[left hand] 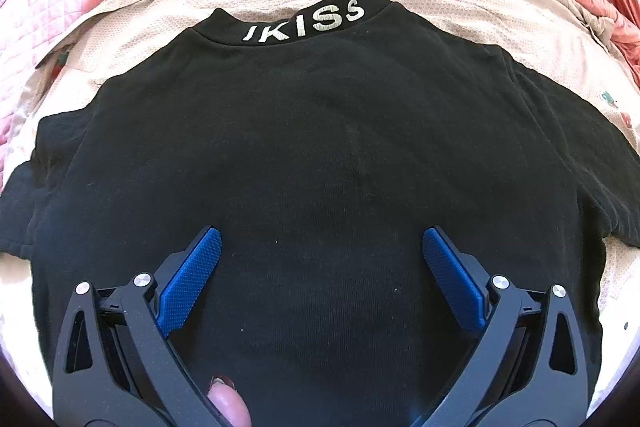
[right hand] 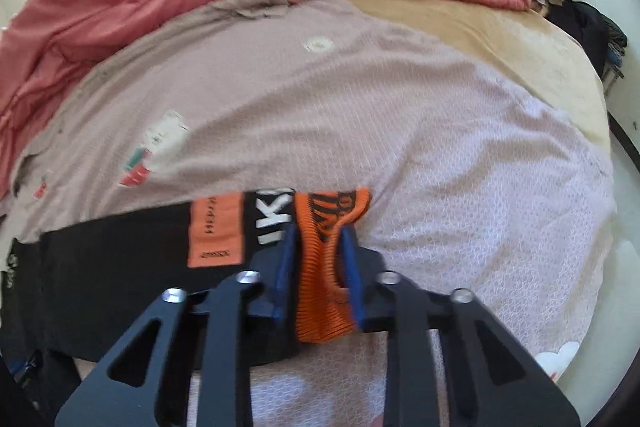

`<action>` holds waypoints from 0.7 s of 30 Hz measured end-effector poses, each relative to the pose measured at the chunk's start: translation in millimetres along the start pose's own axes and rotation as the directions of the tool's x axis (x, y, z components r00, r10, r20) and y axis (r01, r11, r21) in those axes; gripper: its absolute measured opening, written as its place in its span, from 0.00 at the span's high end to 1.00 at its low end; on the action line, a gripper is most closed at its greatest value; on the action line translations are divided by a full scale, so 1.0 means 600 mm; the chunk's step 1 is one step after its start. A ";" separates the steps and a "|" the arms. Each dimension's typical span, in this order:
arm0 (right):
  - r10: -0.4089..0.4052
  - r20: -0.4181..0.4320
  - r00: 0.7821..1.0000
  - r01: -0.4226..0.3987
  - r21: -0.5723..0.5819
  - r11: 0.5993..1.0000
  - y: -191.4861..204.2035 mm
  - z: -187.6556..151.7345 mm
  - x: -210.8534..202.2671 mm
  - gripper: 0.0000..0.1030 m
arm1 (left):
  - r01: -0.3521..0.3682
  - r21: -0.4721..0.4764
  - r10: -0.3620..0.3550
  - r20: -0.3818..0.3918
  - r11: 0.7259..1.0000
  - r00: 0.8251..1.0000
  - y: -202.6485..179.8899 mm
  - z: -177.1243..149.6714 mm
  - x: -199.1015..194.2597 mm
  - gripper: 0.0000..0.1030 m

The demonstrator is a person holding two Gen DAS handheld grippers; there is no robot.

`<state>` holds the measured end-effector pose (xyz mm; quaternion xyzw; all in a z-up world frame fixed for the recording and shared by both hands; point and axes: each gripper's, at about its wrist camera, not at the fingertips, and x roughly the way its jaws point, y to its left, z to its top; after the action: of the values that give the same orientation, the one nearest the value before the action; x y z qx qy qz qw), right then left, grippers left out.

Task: Fold small clothes
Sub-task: 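Fold the held sleeve across the shirt body and open the right gripper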

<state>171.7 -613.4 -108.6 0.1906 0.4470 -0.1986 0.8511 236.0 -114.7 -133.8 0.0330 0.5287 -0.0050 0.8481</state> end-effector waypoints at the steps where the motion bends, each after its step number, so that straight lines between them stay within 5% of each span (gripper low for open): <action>1: -0.007 0.004 1.000 0.007 -0.007 1.000 0.006 0.001 -0.005 0.89 | 0.003 0.000 -0.003 0.003 1.000 1.000 0.001 -0.001 0.000 0.08; 3: -0.004 0.031 1.000 0.005 -0.044 0.999 0.022 0.002 -0.019 0.93 | 0.007 0.002 -0.008 0.010 1.000 1.000 0.001 -0.002 0.000 0.08; 5: 0.095 0.068 0.993 -0.093 -0.037 0.995 0.034 0.005 -0.038 0.98 | 0.017 -0.001 -0.017 0.016 1.000 1.000 0.004 -0.003 -0.003 0.08; 8: 0.248 0.105 0.963 -0.244 -0.052 0.968 0.071 0.008 -0.068 0.98 | 0.031 -0.016 -0.030 0.016 0.999 0.999 0.013 -0.004 -0.013 0.08; 11: 0.320 0.106 0.941 -0.308 -0.116 0.944 0.124 0.002 -0.089 0.98 | 0.042 -0.043 -0.041 0.027 0.998 0.999 0.034 -0.005 -0.029 0.08; 16: 0.437 0.050 0.898 -0.415 -0.235 0.879 0.240 -0.017 -0.118 0.98 | 0.069 -0.108 -0.063 0.062 0.992 0.996 0.087 -0.017 -0.066 0.08; 21: 0.568 -0.098 0.817 -0.567 -0.315 0.761 0.377 -0.064 -0.140 0.98 | 0.053 -0.152 -0.039 0.095 0.987 0.995 0.139 -0.032 -0.093 0.08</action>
<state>216.4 -388.3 -25.7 0.1712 0.3936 0.1459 0.8913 197.7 -31.6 -88.2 -0.0450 0.4887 0.0148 0.8712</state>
